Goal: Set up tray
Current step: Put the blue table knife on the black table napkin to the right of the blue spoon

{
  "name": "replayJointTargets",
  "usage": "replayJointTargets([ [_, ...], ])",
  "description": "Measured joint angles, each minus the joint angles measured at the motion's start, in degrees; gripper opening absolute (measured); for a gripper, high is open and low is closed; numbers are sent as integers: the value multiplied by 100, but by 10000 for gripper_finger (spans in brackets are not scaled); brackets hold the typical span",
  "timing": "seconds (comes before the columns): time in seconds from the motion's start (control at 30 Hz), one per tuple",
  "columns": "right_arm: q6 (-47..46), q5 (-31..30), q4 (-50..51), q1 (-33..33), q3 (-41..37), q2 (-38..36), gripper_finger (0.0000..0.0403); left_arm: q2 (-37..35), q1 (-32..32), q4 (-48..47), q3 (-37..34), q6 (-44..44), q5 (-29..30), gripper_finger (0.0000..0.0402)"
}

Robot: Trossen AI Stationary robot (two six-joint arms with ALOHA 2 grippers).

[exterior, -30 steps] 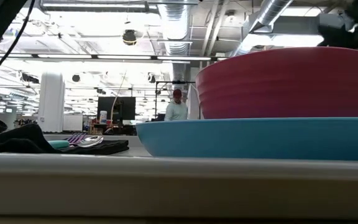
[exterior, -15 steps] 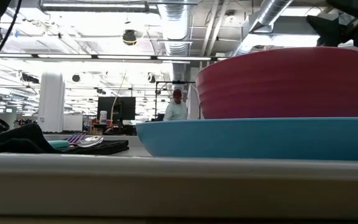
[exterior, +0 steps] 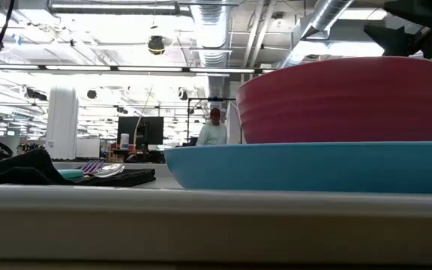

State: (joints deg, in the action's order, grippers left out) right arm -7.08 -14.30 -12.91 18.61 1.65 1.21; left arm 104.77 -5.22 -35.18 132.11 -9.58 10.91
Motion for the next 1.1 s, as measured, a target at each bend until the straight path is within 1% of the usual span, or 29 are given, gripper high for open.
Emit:
replayJointTargets([
  [0.07, -2, -77, -7, 0, 0, 2, 188, -171, 1, -370, -4, 27, 63, 122],
  [0.17, -2, -159, -74, 0, 2, 34, 188, -444, -12, -643, -2, 128, 126, 122],
  [0.3, -2, -520, -129, 0, 135, 196, 188, -781, -25, -862, -4, 454, 139, 122],
  [0.37, 1, -693, -179, -2, 243, 345, 188, -1019, -10, -883, -7, 643, 47, 122],
  [0.5, 6, -936, -603, -18, 404, 726, 188, -1625, 4, -1103, 15, 849, -109, 122],
  [0.63, 5, -987, -1042, -167, 494, 1094, 188, -1976, 3, -1598, -5, 928, -221, 122],
  [0.67, 1, -989, -1115, -229, 499, 1172, 188, -2041, 3, -1749, -58, 955, -297, 122],
  [0.7, -2, -989, -1200, -285, 512, 1260, 188, -2132, 3, -1707, -184, 998, -368, 122],
  [0.77, -2, -988, -1320, -412, 514, 1366, 188, -2434, 3, -1655, -641, 1077, -454, 122],
  [0.83, -66, -993, -1496, -545, 516, 1500, 188, -2827, 6, -1362, -1400, 1087, -455, 122],
  [0.93, -262, -1000, -1632, -740, 516, 1728, 188, -3599, 32, -500, -2957, 1093, -443, 122],
  [1.0, -485, -993, -1680, -850, 516, 1880, 188, -4248, 91, 341, -4078, 1055, -441, 122],
  [1.1, -1028, -988, -1695, -966, 516, 2090, 188, -5387, 207, 1710, -5699, 767, -430, 122],
])
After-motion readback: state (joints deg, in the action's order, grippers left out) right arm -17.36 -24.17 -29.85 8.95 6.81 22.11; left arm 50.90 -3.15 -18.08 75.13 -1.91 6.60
